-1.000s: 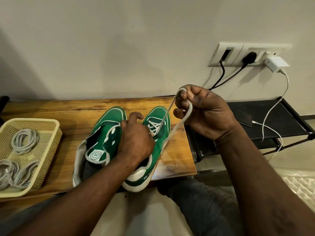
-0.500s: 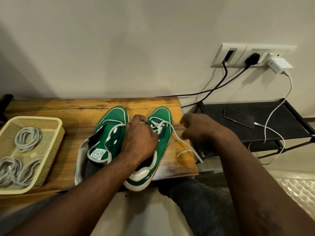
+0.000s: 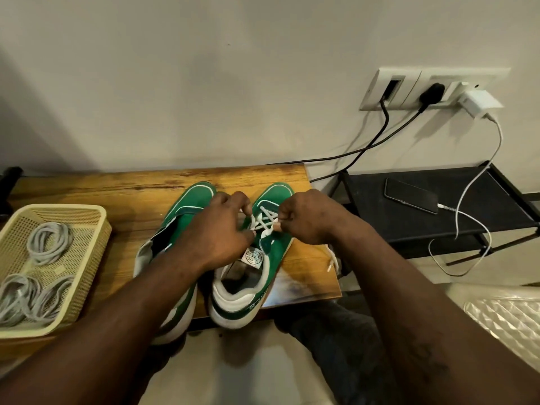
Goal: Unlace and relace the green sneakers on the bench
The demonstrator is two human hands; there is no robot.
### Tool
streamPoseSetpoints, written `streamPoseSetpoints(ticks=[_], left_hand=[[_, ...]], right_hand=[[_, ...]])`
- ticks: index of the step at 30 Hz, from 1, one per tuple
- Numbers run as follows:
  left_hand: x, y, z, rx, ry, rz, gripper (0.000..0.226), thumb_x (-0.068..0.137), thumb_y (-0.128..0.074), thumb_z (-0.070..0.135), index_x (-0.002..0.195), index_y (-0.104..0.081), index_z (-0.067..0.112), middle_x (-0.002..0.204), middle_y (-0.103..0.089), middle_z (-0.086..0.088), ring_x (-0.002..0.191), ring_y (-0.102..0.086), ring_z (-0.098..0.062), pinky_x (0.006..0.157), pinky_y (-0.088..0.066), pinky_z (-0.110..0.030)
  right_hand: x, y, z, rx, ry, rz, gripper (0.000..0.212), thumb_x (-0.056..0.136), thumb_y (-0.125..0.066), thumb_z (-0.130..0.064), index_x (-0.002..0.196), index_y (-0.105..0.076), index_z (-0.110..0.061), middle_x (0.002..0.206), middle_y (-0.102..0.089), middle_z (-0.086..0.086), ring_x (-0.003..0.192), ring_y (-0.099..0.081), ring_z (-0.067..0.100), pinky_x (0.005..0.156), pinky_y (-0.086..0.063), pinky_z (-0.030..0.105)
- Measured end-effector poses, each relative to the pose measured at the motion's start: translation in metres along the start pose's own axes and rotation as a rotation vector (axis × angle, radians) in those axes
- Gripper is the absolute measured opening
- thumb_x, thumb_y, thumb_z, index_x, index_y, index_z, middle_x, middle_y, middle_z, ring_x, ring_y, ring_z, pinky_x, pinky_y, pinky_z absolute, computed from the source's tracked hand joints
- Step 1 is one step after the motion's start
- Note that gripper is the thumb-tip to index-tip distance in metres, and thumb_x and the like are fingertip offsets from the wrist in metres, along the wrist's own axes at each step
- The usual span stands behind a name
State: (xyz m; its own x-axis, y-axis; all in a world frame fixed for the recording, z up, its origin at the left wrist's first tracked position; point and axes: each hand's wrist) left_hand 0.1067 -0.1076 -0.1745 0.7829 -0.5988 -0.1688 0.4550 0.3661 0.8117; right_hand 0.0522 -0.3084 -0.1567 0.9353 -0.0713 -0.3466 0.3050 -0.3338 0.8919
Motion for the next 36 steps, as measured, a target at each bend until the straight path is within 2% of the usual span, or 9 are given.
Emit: streamPoseSetpoints(ticks=[5, 9, 14, 18, 21, 25, 28, 32, 36], left_hand=[[-0.003, -0.006, 0.001, 0.225, -0.005, -0.038, 0.047, 0.084, -0.065, 0.057, 0.121, -0.056, 0.029, 0.109, -0.066, 0.000, 0.092, -0.064, -0.024, 0.079, -0.056, -0.040], [0.000, -0.016, 0.006, 0.322, -0.021, 0.057, 0.040, 0.096, -0.062, 0.050, 0.119, -0.052, 0.020, 0.104, -0.065, -0.009, 0.089, -0.062, -0.032, 0.072, -0.051, -0.039], [0.000, -0.023, 0.013, 0.317, 0.046, 0.158, 0.033, 0.100, -0.063, 0.039, 0.117, -0.052, 0.013, 0.096, -0.068, -0.011, 0.075, -0.048, -0.026, 0.065, -0.040, -0.034], [0.002, -0.027, 0.011, 0.295, 0.094, 0.178, 0.019, 0.099, -0.063, 0.027, 0.113, -0.059, 0.016, 0.090, -0.067, -0.009, 0.073, -0.052, -0.026, 0.063, -0.041, -0.033], [0.002, -0.027, 0.011, 0.304, 0.073, 0.191, 0.015, 0.100, -0.063, 0.026, 0.110, -0.059, 0.017, 0.083, -0.061, -0.007, 0.071, -0.051, -0.026, 0.061, -0.040, -0.033], [0.002, -0.026, 0.007, 0.303, 0.058, 0.204, 0.017, 0.100, -0.060, 0.030, 0.109, -0.057, 0.016, 0.080, -0.059, -0.008, 0.071, -0.052, -0.028, 0.061, -0.042, -0.033], [0.004, -0.022, 0.005, 0.200, 0.091, 0.187, 0.024, 0.096, -0.064, 0.043, 0.106, -0.060, 0.021, 0.082, -0.062, -0.002, 0.075, -0.060, -0.028, 0.064, -0.050, -0.035], [0.012, -0.011, 0.005, -0.202, 0.235, 0.170, 0.028, 0.090, -0.071, 0.055, 0.085, -0.068, 0.028, 0.080, -0.070, 0.009, 0.075, -0.066, -0.015, 0.070, -0.055, -0.033], [0.018, -0.014, 0.004, -0.310, 0.297, 0.110, 0.020, 0.090, -0.077, 0.042, 0.081, -0.071, 0.026, 0.079, -0.073, 0.008, 0.075, -0.070, -0.017, 0.076, -0.061, -0.040]], right_hand=[[0.000, -0.005, -0.010, 0.233, -0.103, -0.047, 0.017, 0.098, -0.063, -0.020, 0.095, -0.074, -0.008, 0.096, -0.077, 0.010, 0.092, -0.073, 0.031, 0.087, -0.061, 0.050], [0.003, -0.009, -0.010, 0.442, -0.227, 0.042, 0.019, 0.095, -0.059, -0.015, 0.099, -0.074, -0.004, 0.099, -0.076, 0.017, 0.096, -0.074, 0.037, 0.088, -0.061, 0.052], [0.007, -0.007, -0.010, 0.590, -0.286, 0.071, 0.014, 0.089, -0.063, -0.013, 0.095, -0.074, -0.005, 0.104, -0.076, 0.020, 0.100, -0.074, 0.038, 0.089, -0.061, 0.053], [0.003, -0.005, -0.012, 0.760, -0.300, 0.046, 0.007, 0.093, -0.064, -0.002, 0.091, -0.069, -0.007, 0.094, -0.073, 0.015, 0.080, -0.072, 0.023, 0.077, -0.067, 0.041], [-0.004, 0.000, -0.012, 0.766, -0.245, 0.003, 0.014, 0.092, -0.068, 0.002, 0.081, -0.067, -0.006, 0.085, -0.072, 0.012, 0.079, -0.074, 0.024, 0.078, -0.066, 0.043], [-0.006, 0.002, -0.012, 0.637, -0.223, -0.014, 0.008, 0.093, -0.068, -0.006, 0.087, -0.069, -0.010, 0.087, -0.069, 0.007, 0.084, -0.068, 0.025, 0.089, -0.061, 0.047], [-0.008, 0.000, -0.016, 0.607, -0.244, 0.047, 0.013, 0.093, -0.074, -0.018, 0.081, -0.071, -0.013, 0.092, -0.075, 0.009, 0.086, -0.074, 0.028, 0.079, -0.066, 0.049], [-0.007, -0.001, -0.019, 0.566, -0.271, 0.076, 0.019, 0.093, -0.075, -0.025, 0.088, -0.075, -0.007, 0.089, -0.077, 0.012, 0.085, -0.077, 0.031, 0.075, -0.066, 0.049], [-0.005, -0.002, -0.021, 0.558, -0.269, 0.077, 0.030, 0.092, -0.078, -0.034, 0.087, -0.075, -0.005, 0.090, -0.077, 0.012, 0.088, -0.076, 0.029, 0.080, -0.065, 0.051]])
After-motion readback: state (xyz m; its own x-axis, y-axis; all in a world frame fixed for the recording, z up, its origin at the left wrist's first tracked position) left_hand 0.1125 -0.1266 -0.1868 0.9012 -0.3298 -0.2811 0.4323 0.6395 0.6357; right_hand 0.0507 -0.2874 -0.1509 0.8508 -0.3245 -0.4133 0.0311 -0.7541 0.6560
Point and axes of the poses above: each hand's wrist, its own x-axis towards the middle knuckle, its own y-axis out of the back of the hand, z = x × y
